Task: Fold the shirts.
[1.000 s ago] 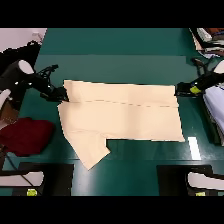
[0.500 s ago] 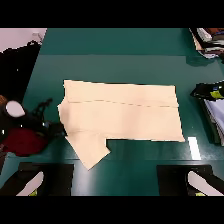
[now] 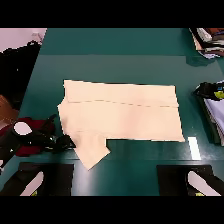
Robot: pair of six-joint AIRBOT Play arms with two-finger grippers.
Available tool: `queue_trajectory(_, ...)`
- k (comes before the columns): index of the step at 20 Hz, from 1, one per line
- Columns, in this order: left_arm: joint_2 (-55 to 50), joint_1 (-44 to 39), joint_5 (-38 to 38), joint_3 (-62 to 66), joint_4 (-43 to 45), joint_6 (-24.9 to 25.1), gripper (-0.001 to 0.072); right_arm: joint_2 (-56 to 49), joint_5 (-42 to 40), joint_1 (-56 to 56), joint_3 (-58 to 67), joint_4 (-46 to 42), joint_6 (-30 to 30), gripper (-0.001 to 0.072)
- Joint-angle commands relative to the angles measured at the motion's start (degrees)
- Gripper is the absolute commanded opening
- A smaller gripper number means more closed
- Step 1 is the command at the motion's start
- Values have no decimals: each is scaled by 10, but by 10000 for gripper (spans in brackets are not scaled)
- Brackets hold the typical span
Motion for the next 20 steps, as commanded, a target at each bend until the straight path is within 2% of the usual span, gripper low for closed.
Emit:
queue_trajectory(1, 2, 0, 68, -18, -32, 19, 475, 1, 0, 0, 0, 1, 0, 366)
queue_trajectory(4, 2, 0, 90, -18, -45, 19, 472, 1, -2, 0, 0, 30, 0, 365)
queue_trajectory(6, 2, 0, 92, -18, -59, 35, 137, 1, -1, 0, 0, 45, 0, 365)
queue_trajectory(8, 2, 0, 84, -16, -78, 56, 25, 1, 15, -2, 0, 41, 0, 366)
queue_trajectory(11, 7, 0, 33, 10, -84, 77, 24, 1, 95, -37, 0, 28, 0, 366)
queue_trajectory(13, 16, 0, 13, 41, -83, 80, 24, 2, 153, -68, -8, -22, 0, 366)
queue_trajectory(15, 19, 0, 9, 74, -83, 84, 24, 17, 176, -110, -61, -52, 0, 370)
queue_trajectory(16, 19, 0, 9, 89, -83, 89, 24, 25, 176, -132, -97, -46, 0, 412)
queue_trajectory(17, 19, 0, 10, 100, -83, 93, 24, 33, 174, -153, -140, -45, 0, 564)
queue_trajectory(18, 18, 0, 10, 109, -83, 94, 24, 39, 170, -168, -180, -45, 0, 587)
queue_trajectory(20, 18, 0, 14, 115, -84, 94, 25, 43, 143, -188, -252, -8, 0, 568)
